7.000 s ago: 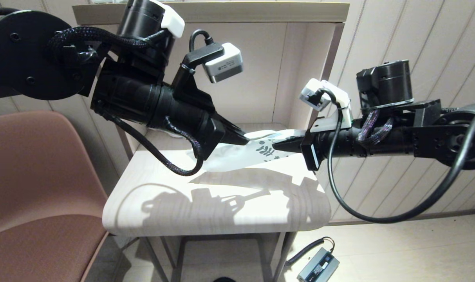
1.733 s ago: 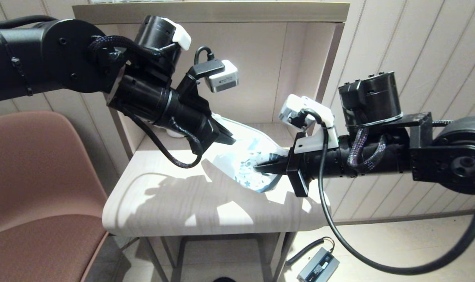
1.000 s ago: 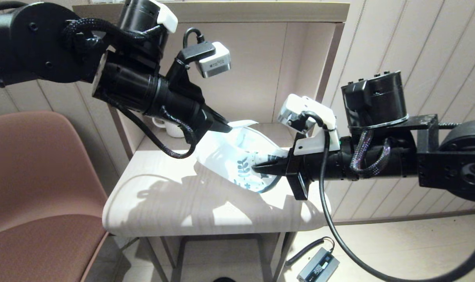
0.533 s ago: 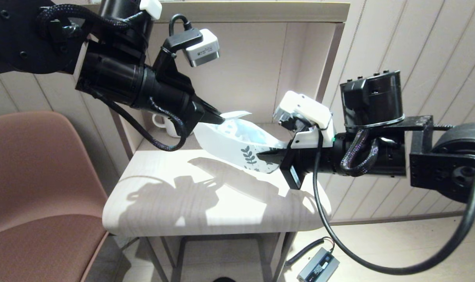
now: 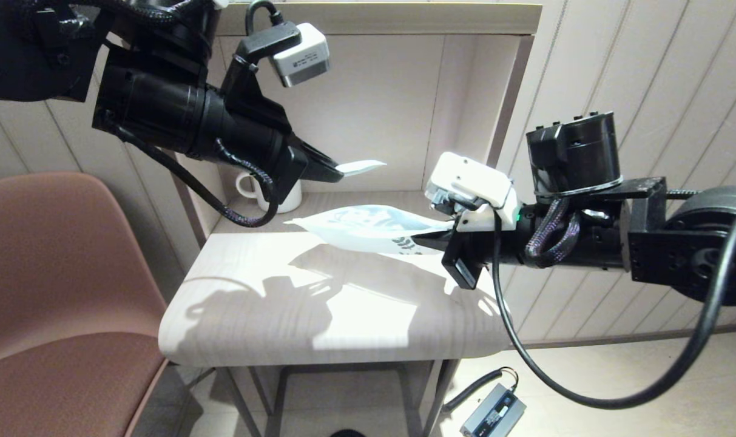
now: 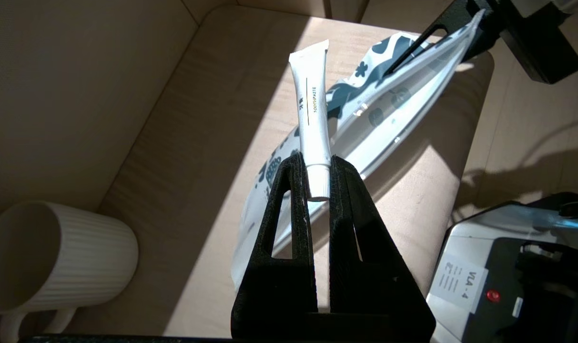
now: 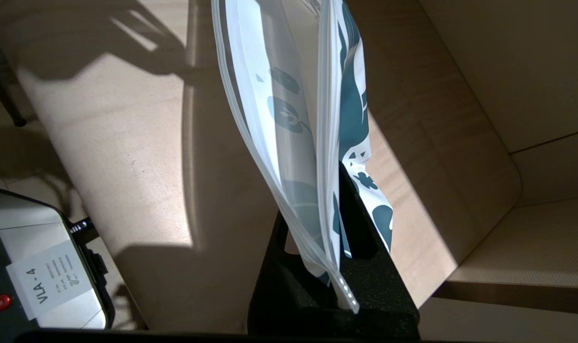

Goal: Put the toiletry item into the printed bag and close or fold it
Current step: Place the toothpaste in the storage bag

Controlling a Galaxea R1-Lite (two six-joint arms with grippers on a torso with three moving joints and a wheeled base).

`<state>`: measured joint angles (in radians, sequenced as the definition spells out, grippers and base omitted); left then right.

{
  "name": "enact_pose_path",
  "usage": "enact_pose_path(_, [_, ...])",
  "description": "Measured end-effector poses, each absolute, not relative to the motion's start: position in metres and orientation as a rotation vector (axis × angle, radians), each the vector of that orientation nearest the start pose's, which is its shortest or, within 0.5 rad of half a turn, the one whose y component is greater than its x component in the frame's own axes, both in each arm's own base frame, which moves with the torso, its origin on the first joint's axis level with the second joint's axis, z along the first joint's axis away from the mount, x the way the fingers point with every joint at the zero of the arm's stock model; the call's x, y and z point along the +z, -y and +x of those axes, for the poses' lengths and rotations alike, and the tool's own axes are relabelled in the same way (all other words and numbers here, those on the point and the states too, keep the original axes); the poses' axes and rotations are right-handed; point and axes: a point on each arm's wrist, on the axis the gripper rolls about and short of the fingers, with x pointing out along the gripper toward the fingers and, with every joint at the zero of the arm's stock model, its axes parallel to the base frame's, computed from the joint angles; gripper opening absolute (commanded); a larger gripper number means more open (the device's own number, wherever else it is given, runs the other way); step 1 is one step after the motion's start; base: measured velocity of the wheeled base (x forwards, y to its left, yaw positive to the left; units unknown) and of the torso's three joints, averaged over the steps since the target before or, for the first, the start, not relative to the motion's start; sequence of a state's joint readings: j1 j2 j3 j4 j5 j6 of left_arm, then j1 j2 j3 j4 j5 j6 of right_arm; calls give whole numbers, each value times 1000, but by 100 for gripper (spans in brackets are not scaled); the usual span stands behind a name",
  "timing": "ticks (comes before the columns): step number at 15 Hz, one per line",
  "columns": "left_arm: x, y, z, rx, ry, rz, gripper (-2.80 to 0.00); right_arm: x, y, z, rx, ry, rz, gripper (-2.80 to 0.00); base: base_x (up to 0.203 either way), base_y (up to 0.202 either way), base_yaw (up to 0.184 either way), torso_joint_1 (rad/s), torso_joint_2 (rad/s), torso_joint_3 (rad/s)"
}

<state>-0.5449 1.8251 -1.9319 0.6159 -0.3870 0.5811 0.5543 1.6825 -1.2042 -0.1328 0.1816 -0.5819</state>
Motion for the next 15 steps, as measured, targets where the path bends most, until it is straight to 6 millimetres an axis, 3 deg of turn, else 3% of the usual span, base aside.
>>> enact_pose_path(3, [341, 172, 267, -1058, -246, 560, -280, 252, -164, 278, 776, -130, -611, -280, 0, 0, 0, 0, 0, 0])
enact_pose_path(8, [335, 173, 246, -1212, -345, 562, -280, 256, -161, 281, 763, -122, -608, -280, 0, 0, 0, 0, 0, 0])
enact_pose_path(15, [317, 196, 259, -1245, -366, 583, -280, 255, -166, 273, 788, -119, -610, -280, 0, 0, 0, 0, 0, 0])
